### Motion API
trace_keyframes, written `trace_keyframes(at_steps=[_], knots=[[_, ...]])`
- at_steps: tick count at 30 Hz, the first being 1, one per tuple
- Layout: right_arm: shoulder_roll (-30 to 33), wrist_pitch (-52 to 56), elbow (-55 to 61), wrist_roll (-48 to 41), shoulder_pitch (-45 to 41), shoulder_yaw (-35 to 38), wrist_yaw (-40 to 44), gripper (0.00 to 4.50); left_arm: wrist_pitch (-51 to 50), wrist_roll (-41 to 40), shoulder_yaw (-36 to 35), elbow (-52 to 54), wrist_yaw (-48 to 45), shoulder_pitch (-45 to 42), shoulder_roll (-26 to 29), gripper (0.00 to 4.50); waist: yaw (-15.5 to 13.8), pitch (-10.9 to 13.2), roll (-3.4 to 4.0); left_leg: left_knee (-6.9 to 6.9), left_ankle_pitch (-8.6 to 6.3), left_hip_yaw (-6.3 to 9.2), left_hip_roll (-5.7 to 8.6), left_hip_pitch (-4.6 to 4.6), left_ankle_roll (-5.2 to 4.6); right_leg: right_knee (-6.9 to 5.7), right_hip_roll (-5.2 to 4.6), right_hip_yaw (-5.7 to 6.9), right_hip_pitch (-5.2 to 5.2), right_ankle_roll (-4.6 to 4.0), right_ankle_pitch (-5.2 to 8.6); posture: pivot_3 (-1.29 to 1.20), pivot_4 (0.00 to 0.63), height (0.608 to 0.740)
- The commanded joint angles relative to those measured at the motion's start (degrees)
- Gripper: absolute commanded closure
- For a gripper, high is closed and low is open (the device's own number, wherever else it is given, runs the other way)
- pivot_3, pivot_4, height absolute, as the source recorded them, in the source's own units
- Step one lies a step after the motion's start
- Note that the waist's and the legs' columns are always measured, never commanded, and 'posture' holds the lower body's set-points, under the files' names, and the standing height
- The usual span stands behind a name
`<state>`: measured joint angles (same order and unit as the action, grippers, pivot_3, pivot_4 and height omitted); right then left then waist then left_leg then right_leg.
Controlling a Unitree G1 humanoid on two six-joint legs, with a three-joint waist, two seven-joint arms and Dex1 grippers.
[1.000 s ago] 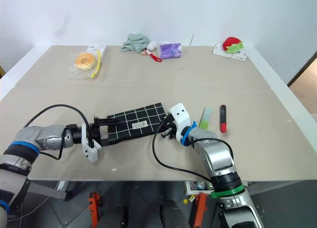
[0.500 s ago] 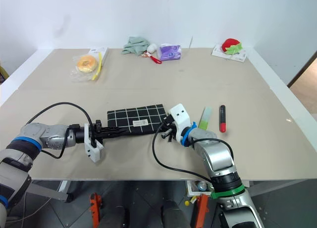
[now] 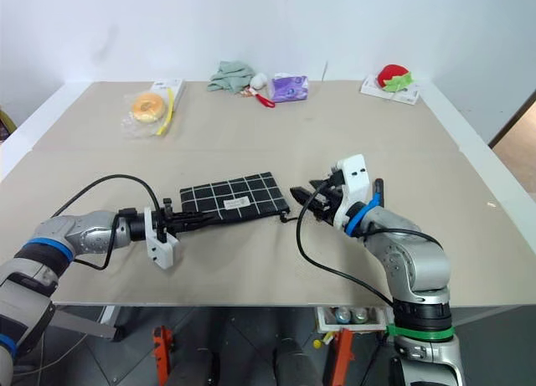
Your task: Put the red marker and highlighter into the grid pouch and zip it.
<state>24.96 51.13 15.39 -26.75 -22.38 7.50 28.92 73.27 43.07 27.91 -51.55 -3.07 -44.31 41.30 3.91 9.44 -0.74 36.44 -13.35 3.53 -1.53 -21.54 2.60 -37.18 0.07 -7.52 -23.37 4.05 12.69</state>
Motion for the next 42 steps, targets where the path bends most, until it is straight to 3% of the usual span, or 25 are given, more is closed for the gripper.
trace_keyframes(at_steps=[1, 14, 17, 22, 24, 42], knots=[[0.3, 3.8, 2.7, -0.5, 1.2, -1.6, -1.7, 0.05, -1.5, -1.7, 1.2, 0.7, -3.3, 1.7, -2.1, 4.50, -0.2, 0.0, 0.00, -0.01, 0.00, 0.00, 0.02, 0.00, 0.00, 0.01, -0.02, -0.01, 0.01, 0.02, 0.03, 0.00, 0.150, 0.740], [-1.5, 2.5, 0.6, 4.7, 0.0, -9.7, -5.7, 0.05, -3.7, -6.1, -0.5, 3.6, -9.5, 3.3, -3.4, 4.50, -1.2, 0.0, 0.01, -0.05, -0.01, -0.01, 0.20, -0.10, 0.01, 0.11, -0.20, -0.01, -0.01, 0.17, 0.15, 0.00, 0.150, 0.740], [-0.7, 1.6, -0.9, 8.2, 0.1, -13.1, -6.6, 0.90, -4.3, -7.1, -0.9, 4.3, -10.5, 3.5, -3.6, 4.50, -1.2, 0.0, 0.01, -0.05, -0.02, -0.01, 0.31, -0.13, 0.03, 0.13, -0.32, -0.02, -0.01, 0.23, 0.19, 0.00, 0.150, 0.740], [-0.6, 0.1, -2.0, 10.6, -0.3, -14.1, -6.4, 3.61, -5.1, -8.2, -1.7, 5.2, -12.0, 3.9, -3.9, 4.50, -1.2, 0.0, 0.00, -0.05, -0.03, -0.01, 0.35, -0.14, 0.04, 0.16, -0.37, -0.01, 0.00, 0.26, 0.21, 0.00, 0.150, 0.740], [-1.0, -0.2, -1.9, 10.6, -0.4, -14.0, -5.8, 4.47, -5.4, -9.0, -2.0, 5.6, -12.6, 4.2, -4.1, 4.50, -1.2, 0.0, 0.00, -0.05, -0.03, 0.00, 0.35, -0.14, 0.04, 0.15, -0.37, -0.01, -0.01, 0.26, 0.21, 0.00, 0.150, 0.740], [-6.5, -0.1, 2.9, 8.6, -2.9, -25.1, 2.5, 4.47, -9.2, -15.6, -4.5, 9.3, -18.4, 6.0, -6.7, 4.50, -1.2, 0.0, -0.01, -0.05, -0.03, 0.29, 0.38, -0.51, 0.04, 0.19, -0.37, 0.17, -0.18, 0.30, 0.25, 0.00, 0.150, 0.740]])
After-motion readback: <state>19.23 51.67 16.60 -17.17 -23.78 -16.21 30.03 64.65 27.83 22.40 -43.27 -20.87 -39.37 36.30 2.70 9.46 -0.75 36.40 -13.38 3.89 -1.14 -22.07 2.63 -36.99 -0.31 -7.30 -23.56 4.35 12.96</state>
